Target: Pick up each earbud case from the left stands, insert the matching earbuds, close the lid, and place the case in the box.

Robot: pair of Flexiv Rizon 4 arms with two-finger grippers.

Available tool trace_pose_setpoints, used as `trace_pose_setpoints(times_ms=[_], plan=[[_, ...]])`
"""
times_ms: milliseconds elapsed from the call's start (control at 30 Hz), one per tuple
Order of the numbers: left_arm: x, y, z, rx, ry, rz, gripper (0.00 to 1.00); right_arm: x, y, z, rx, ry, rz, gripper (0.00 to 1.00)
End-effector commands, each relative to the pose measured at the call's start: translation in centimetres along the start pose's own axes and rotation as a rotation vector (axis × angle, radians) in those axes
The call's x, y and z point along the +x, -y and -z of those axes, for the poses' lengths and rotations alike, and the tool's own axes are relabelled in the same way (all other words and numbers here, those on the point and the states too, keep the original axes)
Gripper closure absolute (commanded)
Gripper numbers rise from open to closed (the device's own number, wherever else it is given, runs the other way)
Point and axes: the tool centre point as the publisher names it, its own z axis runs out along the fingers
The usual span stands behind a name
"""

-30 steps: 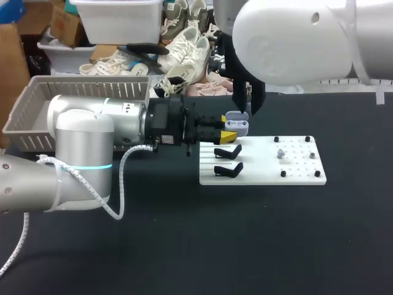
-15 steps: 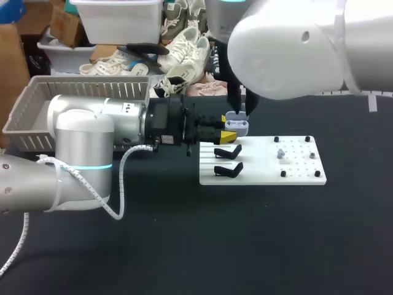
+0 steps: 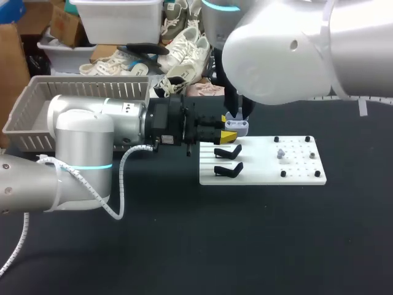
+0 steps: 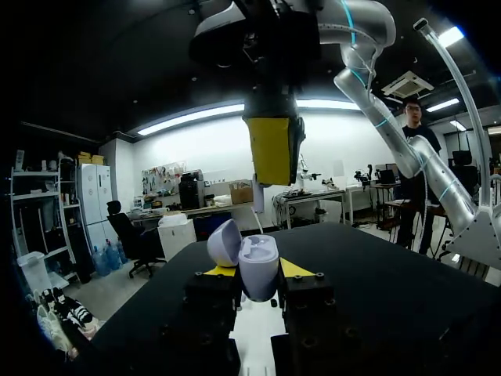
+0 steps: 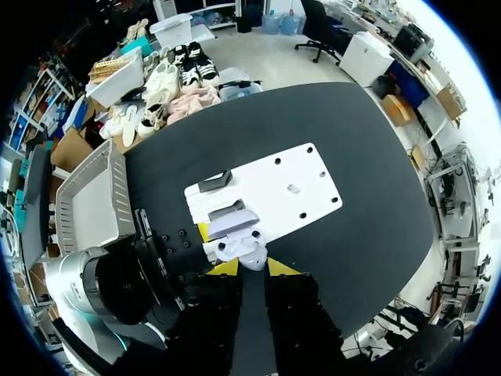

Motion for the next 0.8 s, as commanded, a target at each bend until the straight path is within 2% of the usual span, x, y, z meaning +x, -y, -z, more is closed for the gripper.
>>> trace_pose_setpoints(times_ms=[33,800], plan=[[0.0,0.0,0.0,-0.002,0.001,-0.001,1.00,0.0,-0.1,-0.2,0.000,0.001,-0.008,1.00],[0.0,0.0,0.0,-0.002,0.001,-0.001,1.00,0.1,0.1,-1.6,-0.006,-0.006,-0.029,1.00]])
